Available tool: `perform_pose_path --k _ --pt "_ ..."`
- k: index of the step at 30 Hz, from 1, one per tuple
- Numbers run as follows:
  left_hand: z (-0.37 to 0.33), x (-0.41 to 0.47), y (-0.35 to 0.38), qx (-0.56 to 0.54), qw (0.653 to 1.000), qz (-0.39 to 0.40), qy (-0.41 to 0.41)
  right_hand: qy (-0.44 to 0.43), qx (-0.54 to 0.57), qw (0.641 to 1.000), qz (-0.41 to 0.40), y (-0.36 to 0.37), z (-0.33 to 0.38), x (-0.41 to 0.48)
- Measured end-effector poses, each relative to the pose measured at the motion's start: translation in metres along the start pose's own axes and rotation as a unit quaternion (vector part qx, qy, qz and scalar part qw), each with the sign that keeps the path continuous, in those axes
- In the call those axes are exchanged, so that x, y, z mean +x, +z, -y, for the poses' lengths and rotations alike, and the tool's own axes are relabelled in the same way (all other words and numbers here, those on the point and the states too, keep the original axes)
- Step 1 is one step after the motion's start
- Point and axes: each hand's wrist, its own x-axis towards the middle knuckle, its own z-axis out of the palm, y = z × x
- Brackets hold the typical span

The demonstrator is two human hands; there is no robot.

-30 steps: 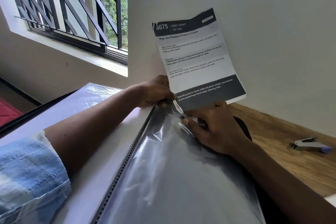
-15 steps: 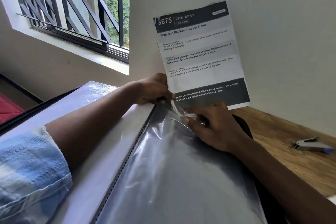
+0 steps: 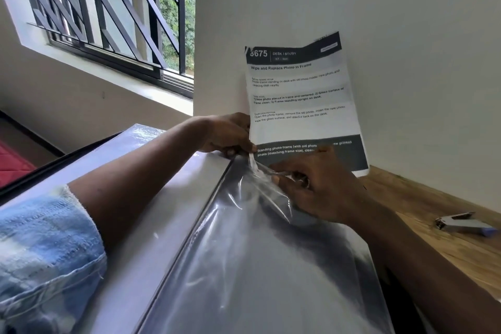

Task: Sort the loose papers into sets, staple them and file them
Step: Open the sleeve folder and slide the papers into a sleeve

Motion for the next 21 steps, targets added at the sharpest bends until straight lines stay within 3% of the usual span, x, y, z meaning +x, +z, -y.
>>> perform_pose_path --k 6,10,14,18,21 --pt "0.001 -0.002 -0.012 0.036 0.999 0.009 -0.025 0.069 -0.043 0.993 -0.086 -0.005 -0.007 -0.007" --pt "0.008 -0.004 -0.019 0.010 1.000 -0.009 -0.024 0.199 -0.039 0.961 -0.186 -0.008 -0.019 -0.014" --pt "0.011 -0.005 -0.018 0.004 1.000 0.000 -0.029 0.371 0.092 0.909 -0.166 -0.006 -0.025 -0.017" --pt "-0.003 -0.012 -0.007 0.039 0.999 -0.007 -0.028 0.464 0.217 0.849 -0.126 -0.013 -0.034 -0.008" --pt "-0.002 -0.008 -0.004 0.068 0.996 -0.048 -0.044 0.493 0.315 0.797 -0.150 -0.025 -0.043 -0.004"
